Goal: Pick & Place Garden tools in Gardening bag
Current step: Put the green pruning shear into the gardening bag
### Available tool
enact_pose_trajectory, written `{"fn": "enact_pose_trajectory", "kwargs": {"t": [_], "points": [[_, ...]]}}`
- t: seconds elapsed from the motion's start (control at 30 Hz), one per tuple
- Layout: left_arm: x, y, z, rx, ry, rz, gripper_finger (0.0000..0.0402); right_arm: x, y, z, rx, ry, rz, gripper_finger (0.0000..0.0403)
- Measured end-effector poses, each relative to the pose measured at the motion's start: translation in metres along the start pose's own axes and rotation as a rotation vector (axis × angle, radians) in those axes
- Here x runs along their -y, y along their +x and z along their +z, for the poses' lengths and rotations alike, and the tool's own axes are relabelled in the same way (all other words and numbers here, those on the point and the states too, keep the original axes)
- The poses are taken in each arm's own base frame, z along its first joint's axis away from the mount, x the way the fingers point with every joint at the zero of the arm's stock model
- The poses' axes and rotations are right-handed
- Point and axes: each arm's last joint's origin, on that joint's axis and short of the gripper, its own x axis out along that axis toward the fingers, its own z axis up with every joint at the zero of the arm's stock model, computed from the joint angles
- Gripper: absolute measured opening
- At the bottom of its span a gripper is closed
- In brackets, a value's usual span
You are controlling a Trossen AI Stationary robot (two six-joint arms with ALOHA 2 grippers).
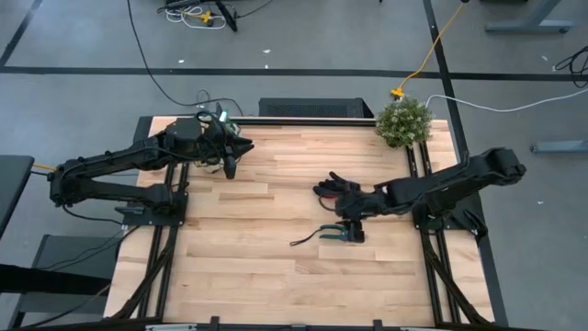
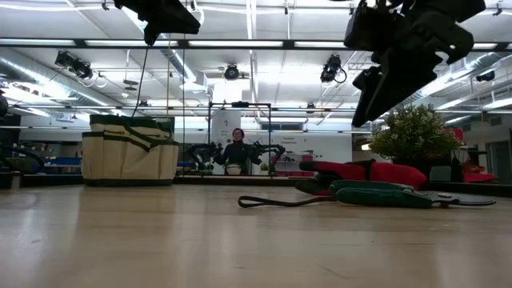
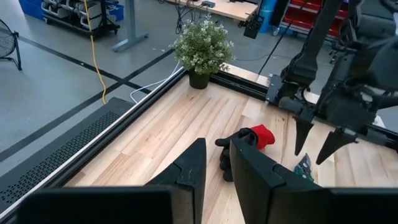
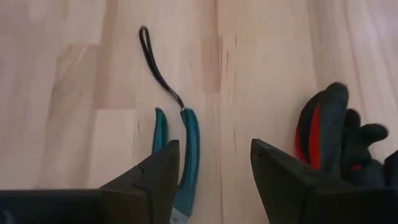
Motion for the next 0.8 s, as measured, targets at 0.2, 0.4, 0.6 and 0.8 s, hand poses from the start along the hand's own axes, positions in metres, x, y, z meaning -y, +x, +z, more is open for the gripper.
{"fn": "enact_pose_trajectory", "kwargs": {"t": [0.2, 0.4, 0.6, 0.8], "points": [[0.000, 0.000, 0.000, -0.001, 0.000, 0.000, 0.0078, -0.001, 0.014, -0.003, -0.049, -0.005, -0.007, 0.0201], [0.000, 0.000, 0.000, -0.001, 0.000, 0.000, 0.0078, -0.003, 0.026, -0.006, -0.092, -0.023, 0.000, 0.0201], [0.000, 0.000, 0.000, -0.001, 0.002, 0.000, 0.0078, -0.007, 0.041, -0.009, -0.128, -0.047, 0.013, 0.0201], [0.000, 0.000, 0.000, -0.001, 0.002, 0.000, 0.0078, -0.008, 0.054, -0.013, -0.169, -0.052, 0.010, 0.0201]]}}
